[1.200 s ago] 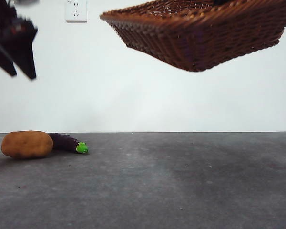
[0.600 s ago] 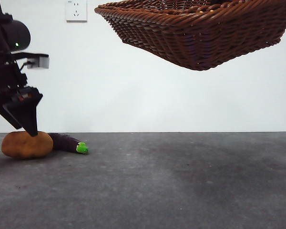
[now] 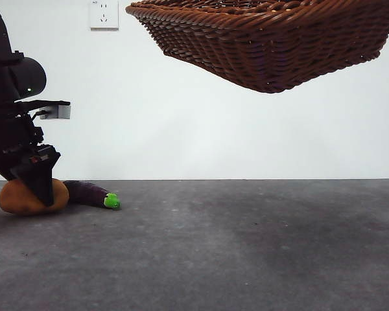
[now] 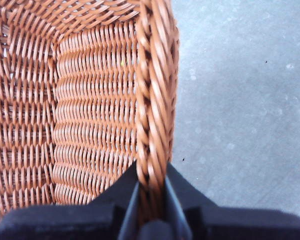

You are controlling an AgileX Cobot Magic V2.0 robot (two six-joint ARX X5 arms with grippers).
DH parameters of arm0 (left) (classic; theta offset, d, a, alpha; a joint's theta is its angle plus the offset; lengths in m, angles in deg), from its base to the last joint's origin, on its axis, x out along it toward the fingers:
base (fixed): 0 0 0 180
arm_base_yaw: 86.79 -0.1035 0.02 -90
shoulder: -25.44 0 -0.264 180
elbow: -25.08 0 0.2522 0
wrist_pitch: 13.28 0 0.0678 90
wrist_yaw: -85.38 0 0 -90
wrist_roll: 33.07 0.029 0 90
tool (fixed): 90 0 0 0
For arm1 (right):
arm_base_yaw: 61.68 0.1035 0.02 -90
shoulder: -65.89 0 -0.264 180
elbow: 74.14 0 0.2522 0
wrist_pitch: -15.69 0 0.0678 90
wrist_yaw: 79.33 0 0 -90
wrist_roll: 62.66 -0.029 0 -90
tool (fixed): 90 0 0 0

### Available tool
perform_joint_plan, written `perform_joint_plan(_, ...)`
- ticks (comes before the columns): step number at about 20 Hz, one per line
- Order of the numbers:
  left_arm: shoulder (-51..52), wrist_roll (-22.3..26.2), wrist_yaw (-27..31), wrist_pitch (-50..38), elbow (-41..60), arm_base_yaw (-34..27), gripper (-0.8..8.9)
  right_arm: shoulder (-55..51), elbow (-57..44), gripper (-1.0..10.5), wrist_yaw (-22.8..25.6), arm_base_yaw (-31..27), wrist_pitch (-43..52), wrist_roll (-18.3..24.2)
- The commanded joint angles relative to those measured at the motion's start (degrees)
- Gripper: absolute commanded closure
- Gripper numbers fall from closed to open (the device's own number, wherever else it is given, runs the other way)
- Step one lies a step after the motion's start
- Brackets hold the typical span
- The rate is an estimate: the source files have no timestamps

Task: Help me put the vegetables on the table into the basket

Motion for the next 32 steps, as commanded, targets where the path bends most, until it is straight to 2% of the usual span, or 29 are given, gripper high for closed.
perform_joint_plan(1, -0.59, -0.83, -0.46, 2.08, -0.09, -0.17, 8.22, -0.39, 0.2, 9.6, -0.66, 0.02, 0.72, -0.28)
perform_joint_plan(3, -0.04, -2.27, -0.83, 4.68, -0.09, -0.48, 8.22, -0.39, 0.2, 9.6, -0.66, 0.02, 0.72, -0.44)
perform_joint_plan(6, 5.18, -5.38, -5.88, 6.95, -0.09, -1.97, 8.21, -0.35, 0.17, 9.6, -0.63, 0.02, 0.7, -0.85)
perform_joint_plan(12, 31.15, -10.4, -14.05, 12.24, -0.09, -3.61, 8.2, 4.24, 0.17, 9.6, -0.61, 0.04, 0.72, -1.95)
perform_joint_plan(14, 39.98, -12.46, -18.05, 14.62, -0.09, -1.73, 8.2, 7.98, 0.17, 9.6, -0.7, 0.2, 0.76, -2.01)
perform_joint_plan(18, 49.94, -13.25, -18.18, 20.04, -0.07, 8.9, 8.2, 14.47, 0.15, 9.6, -3.56, 0.59, 2.01, -3.48)
perform_joint_plan(21, 47.82, -14.78, -15.19, 20.44, -0.04, 18.25, 8.2, 16.39, 0.17, 9.6, -3.87, 3.67, 4.22, -5.33)
perform_joint_plan(23, 43.43, -15.85, -12.72, 17.92, -0.02, 24.09, 8.2, 16.7, 0.15, 9.6, -3.43, 6.54, 4.83, -5.49)
perform_joint_plan(26, 35.12, -17.35, -12.15, 13.29, -0.04, 31.08, 8.2, 16.74, 0.17, 9.6, -2.99, 9.6, 7.52, -8.37)
perform_joint_plan(29, 26.38, -17.38, -7.8, 12.85, -0.04, 35.17, 8.2, 16.74, 0.17, 9.6, -3.04, 9.75, 7.8, -9.33)
perform_joint_plan(32, 20.24, -17.05, -7.91, 12.44, -0.02, 36.5, 8.2, 16.72, 0.17, 9.6, -2.99, 9.46, 7.41, -9.35)
